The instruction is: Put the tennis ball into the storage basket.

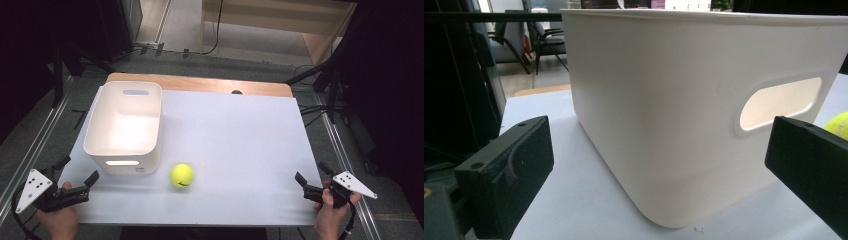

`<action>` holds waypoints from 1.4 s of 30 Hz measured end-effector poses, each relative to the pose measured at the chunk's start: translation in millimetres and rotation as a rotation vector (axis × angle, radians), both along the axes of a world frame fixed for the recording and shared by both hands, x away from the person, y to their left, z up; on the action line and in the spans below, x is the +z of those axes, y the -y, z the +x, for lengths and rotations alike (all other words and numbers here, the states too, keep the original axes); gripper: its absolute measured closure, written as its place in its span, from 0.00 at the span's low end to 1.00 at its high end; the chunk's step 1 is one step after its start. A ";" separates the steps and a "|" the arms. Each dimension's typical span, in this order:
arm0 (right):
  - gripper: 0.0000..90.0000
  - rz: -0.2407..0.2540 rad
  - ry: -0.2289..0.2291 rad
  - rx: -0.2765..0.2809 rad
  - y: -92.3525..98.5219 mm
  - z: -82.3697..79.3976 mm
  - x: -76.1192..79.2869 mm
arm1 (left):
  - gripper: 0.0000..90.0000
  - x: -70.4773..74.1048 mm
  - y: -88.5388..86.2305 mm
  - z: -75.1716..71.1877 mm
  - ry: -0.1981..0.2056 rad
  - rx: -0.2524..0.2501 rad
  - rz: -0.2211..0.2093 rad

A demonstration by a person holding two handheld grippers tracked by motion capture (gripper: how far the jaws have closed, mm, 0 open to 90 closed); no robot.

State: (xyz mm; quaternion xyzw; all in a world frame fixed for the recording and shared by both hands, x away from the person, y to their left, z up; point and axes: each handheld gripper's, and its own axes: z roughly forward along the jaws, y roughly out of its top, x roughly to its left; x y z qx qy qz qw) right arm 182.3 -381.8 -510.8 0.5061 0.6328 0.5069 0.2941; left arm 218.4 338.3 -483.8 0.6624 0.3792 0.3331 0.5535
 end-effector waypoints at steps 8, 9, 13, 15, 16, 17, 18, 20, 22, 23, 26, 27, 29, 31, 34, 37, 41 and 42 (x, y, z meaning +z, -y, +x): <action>0.00 -0.004 -0.012 -0.005 -1.9 0.9 -0.1 | 0.00 -0.2 0.4 0.7 -0.003 0.002 -0.001; 0.00 -0.004 -0.015 -0.005 -2.0 0.6 0.4 | 0.00 -0.2 1.0 1.0 -0.004 0.003 0.003; 0.00 -0.016 -0.012 0.004 -6.1 0.8 4.8 | 0.00 -0.3 1.2 1.0 -0.003 0.004 0.004; 0.00 -0.035 -0.016 0.016 -10.0 1.5 7.9 | 0.00 -0.4 1.0 0.9 -0.003 0.004 0.002; 0.00 -0.044 -0.017 0.029 -11.9 1.9 9.4 | 0.00 -0.4 1.0 0.9 -0.003 0.005 0.002; 0.00 -0.045 -0.014 0.034 -14.0 2.5 10.7 | 0.00 -0.4 1.0 1.0 -0.003 0.004 0.004; 0.00 -0.045 -0.014 0.040 -16.1 3.0 11.8 | 0.00 -0.5 1.3 1.1 -0.003 0.004 0.004; 0.00 -0.048 -0.017 0.053 -20.4 3.5 14.2 | 0.00 -0.4 1.3 1.2 -0.003 0.002 0.009; 0.00 -0.061 -0.018 0.073 -24.3 4.5 16.6 | 0.00 -0.6 2.2 1.0 -0.003 0.007 0.013; 0.00 -0.061 -0.018 0.073 -24.3 4.5 16.6 | 0.00 -0.6 2.2 1.0 -0.003 0.007 0.013; 0.00 -0.065 -0.034 0.101 -30.9 7.2 21.4 | 0.00 -0.7 2.4 0.9 -0.003 0.007 0.016; 0.00 -0.064 -0.035 0.111 -32.3 7.3 23.1 | 0.00 -0.7 2.5 0.9 -0.003 0.007 0.015; 0.00 -0.071 -0.040 0.124 -35.4 8.6 26.1 | 0.00 -0.7 2.8 0.6 -0.003 0.007 0.018; 0.00 -0.074 -0.043 0.136 -38.3 9.2 28.8 | 0.00 -0.8 3.2 0.7 -0.003 0.007 0.019; 0.00 -0.076 -0.052 0.150 -42.1 11.2 31.4 | 0.00 -0.8 3.6 1.0 -0.004 0.007 0.030; 0.00 -0.082 -0.067 0.161 -47.4 13.7 32.7 | 0.00 -0.9 3.6 1.0 -0.002 0.006 0.026; 0.00 -0.092 -0.078 0.188 -55.0 19.6 32.5 | 0.00 -0.7 3.3 0.6 -0.004 0.008 0.022; 0.00 -0.095 -0.085 0.195 -57.4 20.9 32.6 | 0.00 -0.7 3.2 0.5 -0.004 0.007 0.021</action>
